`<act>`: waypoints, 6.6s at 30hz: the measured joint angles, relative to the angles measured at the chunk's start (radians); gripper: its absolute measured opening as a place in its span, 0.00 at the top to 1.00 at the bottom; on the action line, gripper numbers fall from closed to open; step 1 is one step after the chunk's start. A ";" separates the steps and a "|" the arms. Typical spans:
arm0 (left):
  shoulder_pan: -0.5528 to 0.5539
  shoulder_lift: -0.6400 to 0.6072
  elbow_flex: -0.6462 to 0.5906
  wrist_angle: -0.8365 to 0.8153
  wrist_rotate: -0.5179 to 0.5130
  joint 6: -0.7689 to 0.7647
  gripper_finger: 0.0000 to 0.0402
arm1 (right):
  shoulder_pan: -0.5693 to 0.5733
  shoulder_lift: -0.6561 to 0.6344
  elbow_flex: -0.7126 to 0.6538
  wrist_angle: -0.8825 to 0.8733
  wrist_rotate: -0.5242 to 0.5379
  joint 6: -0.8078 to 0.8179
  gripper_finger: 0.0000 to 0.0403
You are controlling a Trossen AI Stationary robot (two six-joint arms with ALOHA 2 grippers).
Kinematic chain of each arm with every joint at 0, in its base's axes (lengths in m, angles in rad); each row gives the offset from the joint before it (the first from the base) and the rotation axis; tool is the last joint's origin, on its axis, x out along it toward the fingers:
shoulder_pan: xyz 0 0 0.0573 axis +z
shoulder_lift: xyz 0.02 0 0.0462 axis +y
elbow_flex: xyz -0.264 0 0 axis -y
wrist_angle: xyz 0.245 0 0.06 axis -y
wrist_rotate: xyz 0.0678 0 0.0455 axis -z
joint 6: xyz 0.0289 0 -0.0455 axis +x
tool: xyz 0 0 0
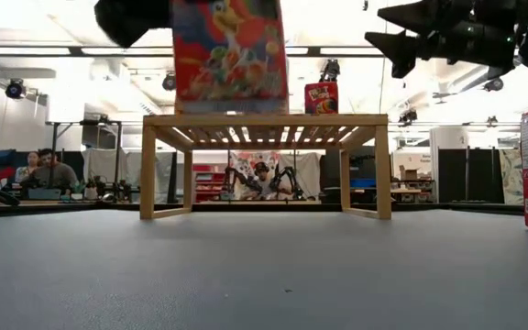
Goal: Stack cereal on shelf
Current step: Put the bottom red cereal box on the shelf aligned with the other red cereal box
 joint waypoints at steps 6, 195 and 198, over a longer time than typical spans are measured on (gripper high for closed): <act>0.033 -0.064 0.000 0.001 0.000 0.099 0.58 | 0.057 0.013 0.000 0.000 0.001 -0.021 0.38; 0.138 -0.473 -0.076 -0.135 -0.020 0.245 0.31 | 0.284 0.221 0.457 -0.587 0.376 -0.348 0.52; 0.136 -0.510 -0.137 -0.066 -0.022 0.246 0.31 | 0.186 0.177 0.445 -0.641 0.367 -0.345 0.52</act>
